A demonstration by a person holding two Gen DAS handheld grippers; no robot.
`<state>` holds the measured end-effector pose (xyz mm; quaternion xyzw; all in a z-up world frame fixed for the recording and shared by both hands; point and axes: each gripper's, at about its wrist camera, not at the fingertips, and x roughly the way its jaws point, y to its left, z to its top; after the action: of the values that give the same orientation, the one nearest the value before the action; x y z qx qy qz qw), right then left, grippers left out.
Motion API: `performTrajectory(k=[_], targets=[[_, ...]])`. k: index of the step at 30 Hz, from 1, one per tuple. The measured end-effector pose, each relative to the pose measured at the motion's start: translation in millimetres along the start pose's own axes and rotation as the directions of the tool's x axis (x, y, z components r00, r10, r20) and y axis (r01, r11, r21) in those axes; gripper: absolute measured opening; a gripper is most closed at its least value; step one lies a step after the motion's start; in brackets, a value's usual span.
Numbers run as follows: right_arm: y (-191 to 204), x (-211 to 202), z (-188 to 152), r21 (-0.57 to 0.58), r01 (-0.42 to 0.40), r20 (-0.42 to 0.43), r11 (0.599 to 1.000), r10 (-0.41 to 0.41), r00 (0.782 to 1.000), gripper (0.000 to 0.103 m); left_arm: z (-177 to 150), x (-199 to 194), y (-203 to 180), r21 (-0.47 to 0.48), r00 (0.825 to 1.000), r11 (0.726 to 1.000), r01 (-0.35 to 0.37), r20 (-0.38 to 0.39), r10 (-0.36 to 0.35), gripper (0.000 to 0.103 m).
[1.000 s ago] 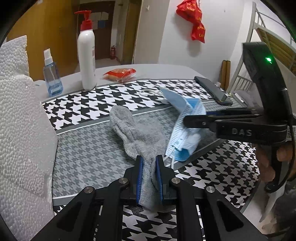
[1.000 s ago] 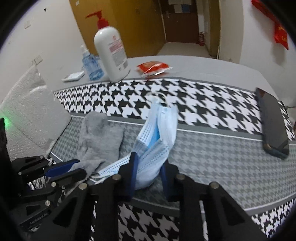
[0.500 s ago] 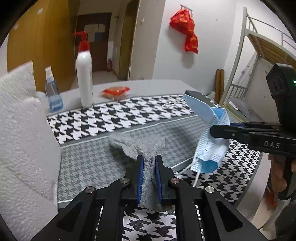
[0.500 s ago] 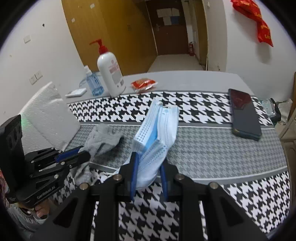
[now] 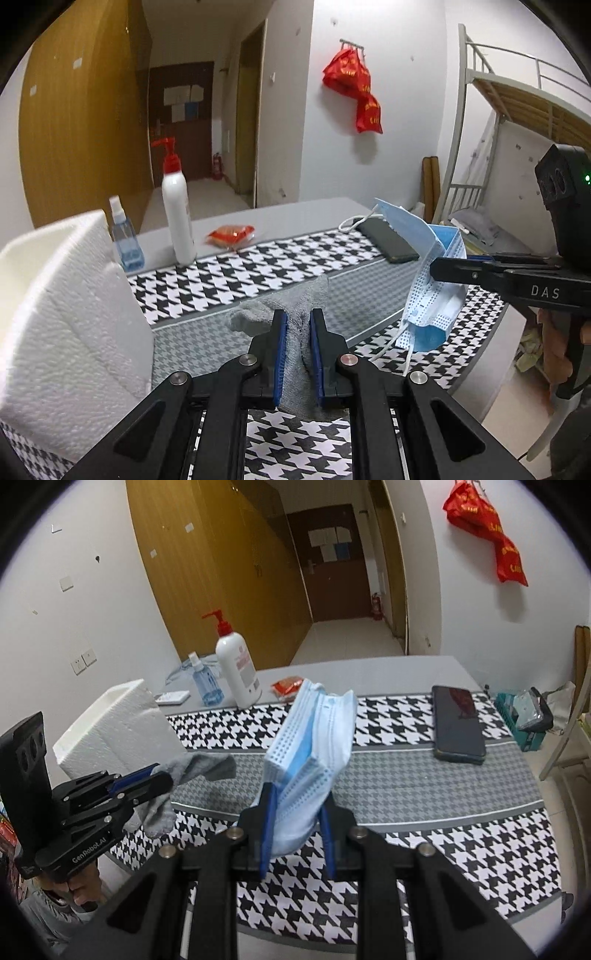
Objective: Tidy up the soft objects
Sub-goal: 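Carry the mask in the right gripper and sock in the left toward the foam box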
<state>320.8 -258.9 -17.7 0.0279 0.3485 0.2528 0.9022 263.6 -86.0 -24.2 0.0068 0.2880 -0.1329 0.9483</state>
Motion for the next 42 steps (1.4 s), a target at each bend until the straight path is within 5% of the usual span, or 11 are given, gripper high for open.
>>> performTrajectory(k=[20, 42], targets=[[44, -51, 3, -0.082, -0.060, 0.175, 0.995, 0.074, 0.982, 0.026, 23, -80, -5, 0.049, 0.986, 0.994, -0.102, 0.137, 0.095, 0.013], [91, -52, 13, -0.123, -0.099, 0.239, 0.987, 0.126, 0.963, 0.026, 22, -131, 36, 0.028, 0.965, 0.989, -0.148, 0.221, 0.138, 0.013]])
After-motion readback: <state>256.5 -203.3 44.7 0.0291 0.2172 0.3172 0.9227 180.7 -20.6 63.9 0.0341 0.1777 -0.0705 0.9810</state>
